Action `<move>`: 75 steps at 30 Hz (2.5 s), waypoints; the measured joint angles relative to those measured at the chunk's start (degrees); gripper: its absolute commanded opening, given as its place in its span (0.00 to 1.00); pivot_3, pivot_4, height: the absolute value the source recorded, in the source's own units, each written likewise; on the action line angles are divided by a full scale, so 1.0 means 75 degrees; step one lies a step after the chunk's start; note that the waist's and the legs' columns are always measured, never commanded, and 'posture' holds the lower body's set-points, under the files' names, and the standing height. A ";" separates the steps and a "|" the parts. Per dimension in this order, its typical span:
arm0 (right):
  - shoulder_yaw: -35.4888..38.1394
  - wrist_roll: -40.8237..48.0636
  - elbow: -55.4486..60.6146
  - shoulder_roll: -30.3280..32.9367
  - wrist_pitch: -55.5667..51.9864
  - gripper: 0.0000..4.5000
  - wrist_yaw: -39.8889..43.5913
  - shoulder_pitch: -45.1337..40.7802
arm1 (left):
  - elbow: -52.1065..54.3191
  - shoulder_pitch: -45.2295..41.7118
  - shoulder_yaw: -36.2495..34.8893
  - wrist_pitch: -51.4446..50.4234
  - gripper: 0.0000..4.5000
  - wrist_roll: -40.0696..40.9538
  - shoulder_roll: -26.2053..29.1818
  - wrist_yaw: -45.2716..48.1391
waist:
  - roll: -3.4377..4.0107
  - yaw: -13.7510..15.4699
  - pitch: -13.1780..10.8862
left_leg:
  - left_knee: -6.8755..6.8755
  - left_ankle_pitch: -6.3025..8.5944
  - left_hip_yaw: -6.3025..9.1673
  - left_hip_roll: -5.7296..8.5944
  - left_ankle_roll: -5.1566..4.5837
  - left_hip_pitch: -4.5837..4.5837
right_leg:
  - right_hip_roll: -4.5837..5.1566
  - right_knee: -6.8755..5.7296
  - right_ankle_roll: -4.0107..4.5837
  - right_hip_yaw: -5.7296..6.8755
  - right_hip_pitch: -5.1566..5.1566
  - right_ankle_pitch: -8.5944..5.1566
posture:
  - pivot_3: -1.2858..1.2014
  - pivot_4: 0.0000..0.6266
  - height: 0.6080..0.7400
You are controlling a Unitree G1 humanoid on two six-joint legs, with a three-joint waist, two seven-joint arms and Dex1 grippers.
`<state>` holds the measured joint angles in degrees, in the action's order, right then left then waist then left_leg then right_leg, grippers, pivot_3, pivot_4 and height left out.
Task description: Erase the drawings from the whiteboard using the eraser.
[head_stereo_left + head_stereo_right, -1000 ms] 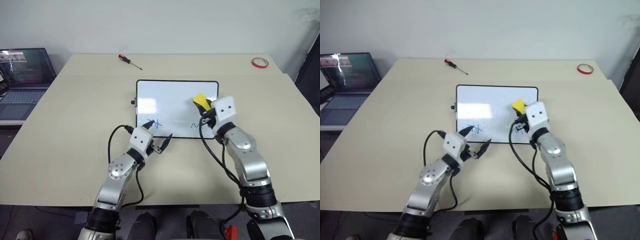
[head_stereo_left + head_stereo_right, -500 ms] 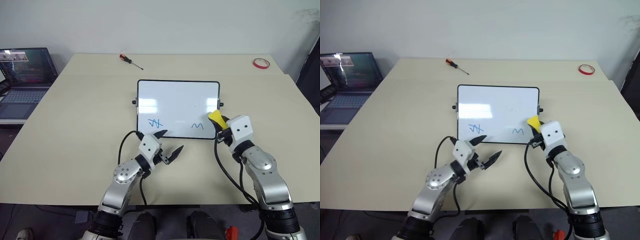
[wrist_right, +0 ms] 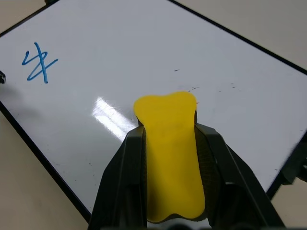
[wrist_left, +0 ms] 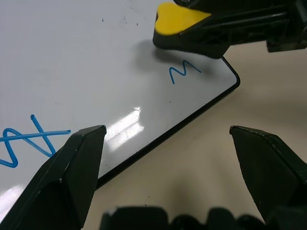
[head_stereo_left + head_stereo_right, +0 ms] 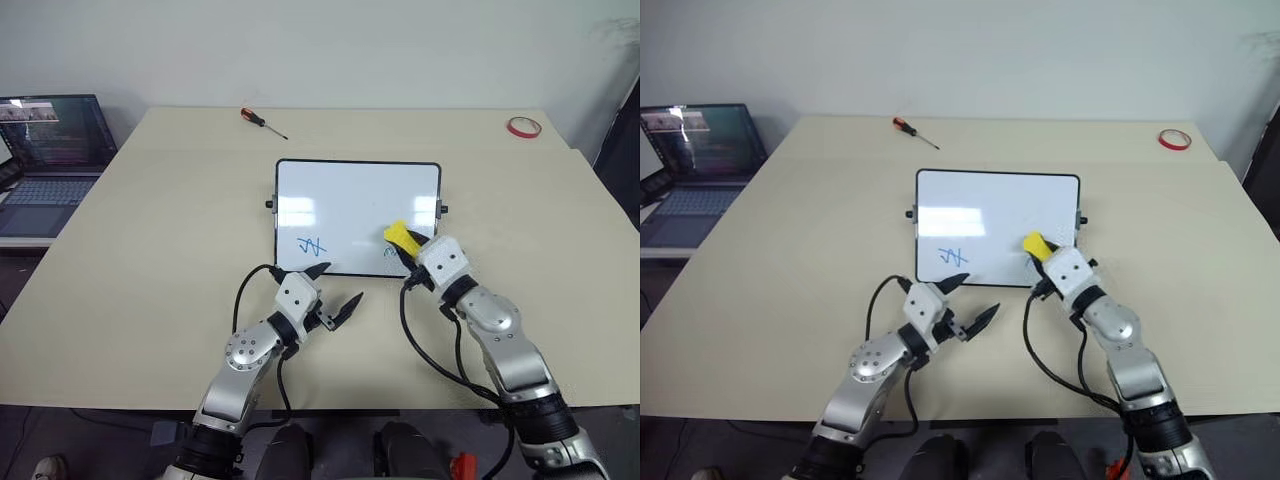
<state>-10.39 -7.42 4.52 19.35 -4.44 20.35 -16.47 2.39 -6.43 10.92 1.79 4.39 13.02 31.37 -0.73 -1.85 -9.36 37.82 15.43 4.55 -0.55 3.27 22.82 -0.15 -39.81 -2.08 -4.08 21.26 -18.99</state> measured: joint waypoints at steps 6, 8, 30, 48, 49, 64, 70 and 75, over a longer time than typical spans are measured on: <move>-0.0143 -0.0144 -0.0574 0.0026 0.0224 0.24 0.0144 -0.0163 | 0.0002 -0.0002 -0.0012 -0.0005 1.00 -0.0001 0.0008 -0.0102 | 0.0000 0.0002 0.0000 | 0.0000 0.0000 -0.0001 0.0000 0.0000 0.0000 | 0.0003 0.0000 0.0000 -0.0001 0.0000 0.0000 | 0.52 0.24 1.00; -0.0143 -0.0140 -0.0600 0.0057 0.0239 0.24 0.0232 -0.0195 | 0.0002 -0.0002 -0.0013 -0.0005 1.00 -0.0001 0.0011 -0.0108 | 0.0000 0.0003 0.0000 | 0.0000 0.0000 0.0000 -0.0001 0.0000 -0.0001 | 0.0002 -0.0001 0.0000 -0.0001 -0.0001 0.0000 | 0.52 0.24 1.00; -0.0176 -0.0214 -0.0166 0.1008 -0.0477 0.24 0.0790 0.0077 | -0.0002 -0.0232 0.0007 -0.0005 1.00 0.0001 -0.0165 -0.0095 | -0.0006 0.0067 0.0003 | 0.0010 0.0000 0.0023 0.0016 0.0000 -0.0061 | 0.0012 0.0016 -0.0001 0.0008 -0.0094 0.0000 | 0.52 0.24 1.00; 0.0340 -0.0109 0.0746 0.2036 -0.1231 0.24 0.1257 0.1064 | -0.0003 -0.0226 0.0006 -0.0005 1.00 -0.0001 -0.0204 -0.0091 | -0.0014 0.0063 0.0002 | -0.0002 0.0002 0.0035 0.0011 -0.0002 -0.0130 | 0.0012 0.0107 -0.0010 0.0017 -0.0203 0.0004 | 0.52 0.24 1.00; 0.0370 -0.0052 0.0830 0.2022 -0.1272 0.24 0.1256 0.1091 | -0.0004 -0.0227 0.0006 -0.0005 1.00 -0.0001 -0.0207 -0.0088 | -0.0015 0.0061 0.0001 | -0.0003 0.0002 0.0036 0.0011 -0.0003 -0.0131 | 0.0012 0.0107 -0.0010 0.0015 -0.0203 0.0004 | 0.52 0.24 1.00; 0.1478 0.1701 0.2719 0.0557 -0.1830 0.24 0.0936 0.2203 | 0.0252 0.0223 -0.0241 0.0163 1.00 -0.0057 -0.0075 -0.0450 | -0.0014 0.0036 -0.0014 | -0.0101 0.0001 0.0016 0.0011 -0.0001 -0.0106 | 0.0027 0.0128 -0.0008 0.0001 -0.0131 -0.0001 | 0.52 0.24 1.00; 0.1206 0.1495 0.2571 0.0393 -0.1555 0.24 0.0715 0.2511 | 0.0509 0.0492 -0.0513 0.0152 1.00 -0.0126 -0.0050 -0.0886 | -0.0013 0.0012 -0.0014 | -0.0109 0.0001 0.0003 0.0010 -0.0001 -0.0116 | 0.0027 0.0126 -0.0008 0.0001 -0.0129 -0.0002 | 0.52 0.24 1.00; 0.1187 0.1446 0.2309 0.0375 -0.1415 0.24 0.0687 0.2351 | 0.0620 0.0580 -0.0512 0.0137 1.00 -0.0130 -0.0017 -0.0943 | -0.0014 0.0022 -0.0015 | -0.0108 0.0001 0.0004 0.0012 0.0000 -0.0116 | 0.0027 0.0126 -0.0008 0.0004 -0.0131 -0.0003 | 0.52 0.24 1.00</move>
<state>-1.49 3.42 21.83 22.16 -15.05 25.51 1.16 7.04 -2.08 7.08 2.82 3.42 12.89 24.30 -0.84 -1.69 -9.48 37.02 15.43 4.58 -0.46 3.27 21.95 0.05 -38.86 -2.14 -4.05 20.28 -19.01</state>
